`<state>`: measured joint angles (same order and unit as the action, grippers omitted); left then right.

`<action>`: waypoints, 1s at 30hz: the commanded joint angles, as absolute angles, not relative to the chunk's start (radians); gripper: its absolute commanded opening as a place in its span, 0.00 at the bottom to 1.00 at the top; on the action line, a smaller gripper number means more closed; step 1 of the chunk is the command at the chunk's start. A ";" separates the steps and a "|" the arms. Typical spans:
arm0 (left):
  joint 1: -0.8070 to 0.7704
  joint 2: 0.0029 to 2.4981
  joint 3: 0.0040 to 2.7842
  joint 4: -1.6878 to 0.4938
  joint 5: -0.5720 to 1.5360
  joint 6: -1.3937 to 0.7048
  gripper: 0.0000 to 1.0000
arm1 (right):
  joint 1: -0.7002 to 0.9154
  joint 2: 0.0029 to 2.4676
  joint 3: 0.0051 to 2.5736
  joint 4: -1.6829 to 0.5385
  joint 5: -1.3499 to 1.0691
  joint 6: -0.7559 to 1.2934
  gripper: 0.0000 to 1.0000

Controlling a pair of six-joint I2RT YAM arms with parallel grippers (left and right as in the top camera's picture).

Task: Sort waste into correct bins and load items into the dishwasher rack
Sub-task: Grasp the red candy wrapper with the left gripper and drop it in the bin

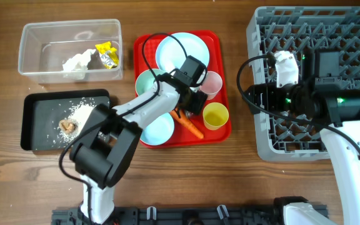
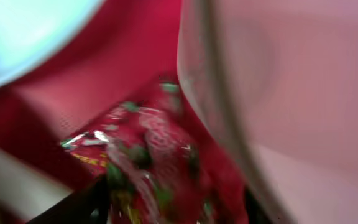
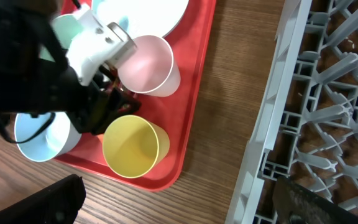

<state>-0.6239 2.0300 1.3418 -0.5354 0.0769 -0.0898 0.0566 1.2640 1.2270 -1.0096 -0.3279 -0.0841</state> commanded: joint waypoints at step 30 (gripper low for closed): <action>-0.038 1.805 1.343 -0.217 -0.132 -0.039 0.04 | 0.061 1.274 1.217 -1.010 -0.314 -0.075 1.00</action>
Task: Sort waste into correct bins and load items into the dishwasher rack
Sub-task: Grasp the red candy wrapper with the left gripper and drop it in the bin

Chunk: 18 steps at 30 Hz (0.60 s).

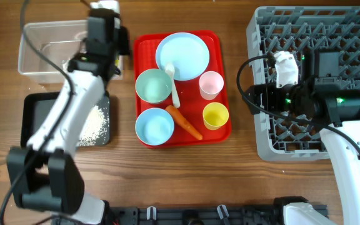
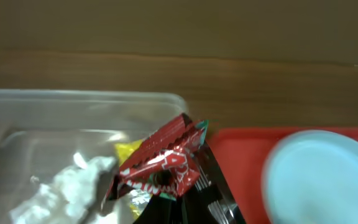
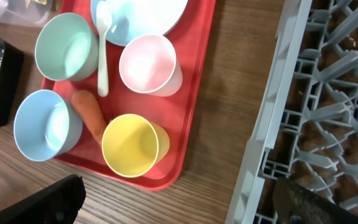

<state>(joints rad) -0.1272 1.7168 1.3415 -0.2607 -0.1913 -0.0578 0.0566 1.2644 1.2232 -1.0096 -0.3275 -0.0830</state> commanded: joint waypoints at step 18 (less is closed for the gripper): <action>-0.269 1.625 1.352 -0.613 0.043 -0.060 0.99 | 0.061 1.274 1.217 -1.008 -0.314 -0.068 1.00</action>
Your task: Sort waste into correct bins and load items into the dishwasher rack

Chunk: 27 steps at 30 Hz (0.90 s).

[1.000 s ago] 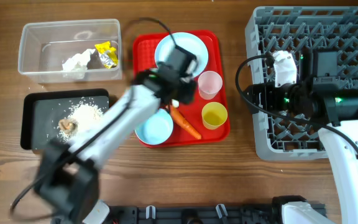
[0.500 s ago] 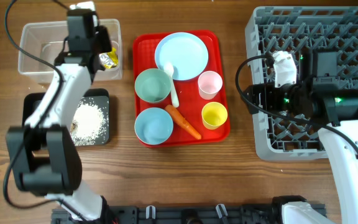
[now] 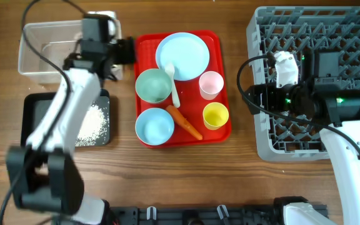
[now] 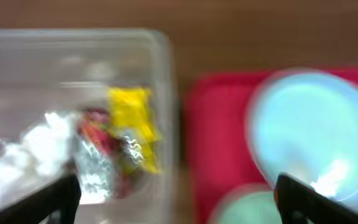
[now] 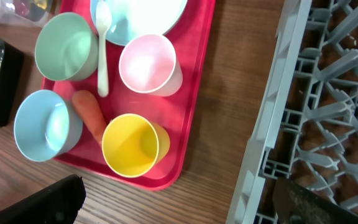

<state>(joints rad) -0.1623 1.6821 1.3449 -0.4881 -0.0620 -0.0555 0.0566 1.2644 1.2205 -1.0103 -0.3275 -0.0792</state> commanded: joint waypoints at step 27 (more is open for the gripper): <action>-0.676 1.927 1.339 -0.876 0.116 0.208 0.84 | 0.061 1.274 1.217 -1.026 -0.313 -0.069 1.00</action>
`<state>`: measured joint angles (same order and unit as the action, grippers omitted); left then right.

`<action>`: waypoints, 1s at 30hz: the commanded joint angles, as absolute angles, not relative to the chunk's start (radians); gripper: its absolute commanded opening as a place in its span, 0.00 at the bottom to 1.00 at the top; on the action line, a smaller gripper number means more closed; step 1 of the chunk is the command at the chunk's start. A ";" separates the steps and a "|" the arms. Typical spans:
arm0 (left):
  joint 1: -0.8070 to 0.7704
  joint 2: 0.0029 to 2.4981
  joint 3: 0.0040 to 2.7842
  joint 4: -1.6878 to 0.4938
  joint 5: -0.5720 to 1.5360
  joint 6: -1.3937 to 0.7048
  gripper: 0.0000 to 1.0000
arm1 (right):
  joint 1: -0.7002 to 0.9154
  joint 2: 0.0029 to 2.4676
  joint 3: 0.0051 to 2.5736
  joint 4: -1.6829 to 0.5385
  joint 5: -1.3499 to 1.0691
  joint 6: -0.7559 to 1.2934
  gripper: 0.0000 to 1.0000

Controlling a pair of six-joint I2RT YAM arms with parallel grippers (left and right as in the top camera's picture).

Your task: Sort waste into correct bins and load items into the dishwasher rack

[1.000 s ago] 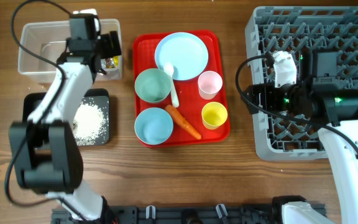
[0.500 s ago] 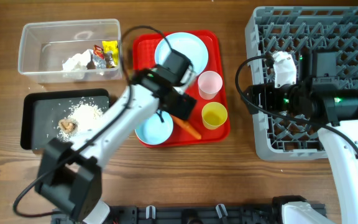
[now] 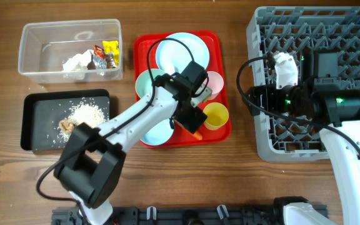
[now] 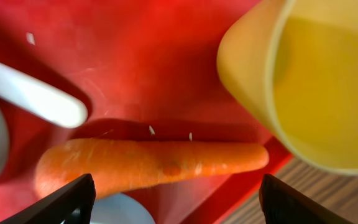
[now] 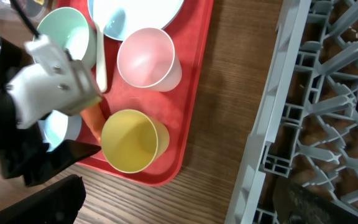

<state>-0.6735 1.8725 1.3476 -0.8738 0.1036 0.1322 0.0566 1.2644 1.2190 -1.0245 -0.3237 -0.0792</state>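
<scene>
The carrot (image 4: pixel 148 165) lies on the red tray (image 3: pixel 220 134) between the blue bowl (image 3: pixel 158 132) and the yellow cup (image 3: pixel 215 115). My left gripper (image 4: pixel 174 208) is low over it and open, with a fingertip near each end of the carrot and nothing held. A white spoon (image 4: pixel 30 93) lies just beyond. The pink cup (image 5: pixel 146 59), green bowl (image 5: pixel 73 37) and blue plate (image 3: pixel 180 50) are also on the tray. My right gripper (image 5: pixel 179 208) hangs open over the table between the tray and the grey dishwasher rack (image 3: pixel 314 81).
At the back left, a clear bin (image 3: pixel 36 31) holds a red wrapper (image 3: pixel 97 57), a yellow wrapper (image 3: pixel 110 47) and crumpled tissue. In front of it, a black tray (image 3: pixel 36 134) holds rice and a food scrap. A strip of bare wood separates tray and rack.
My left gripper has gone from beside the clear bin to low over the carrot on the red tray, and it stays open. The right arm has not moved.
My left gripper was down on a red wrapper beside the pink cup on the tray. It then held that wrapper over the clear bin. After that it was open, with the wrapper lying in the bin. Now it is open over the carrot.
</scene>
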 commanded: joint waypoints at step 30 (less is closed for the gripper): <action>-0.651 1.979 1.396 -0.975 0.111 0.276 0.70 | 0.061 1.274 1.217 -1.015 -0.313 -0.068 1.00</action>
<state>-0.6590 1.9659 1.3788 -0.9890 0.1062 0.2291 0.0566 1.2644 1.2190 -1.0206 -0.3202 -0.0792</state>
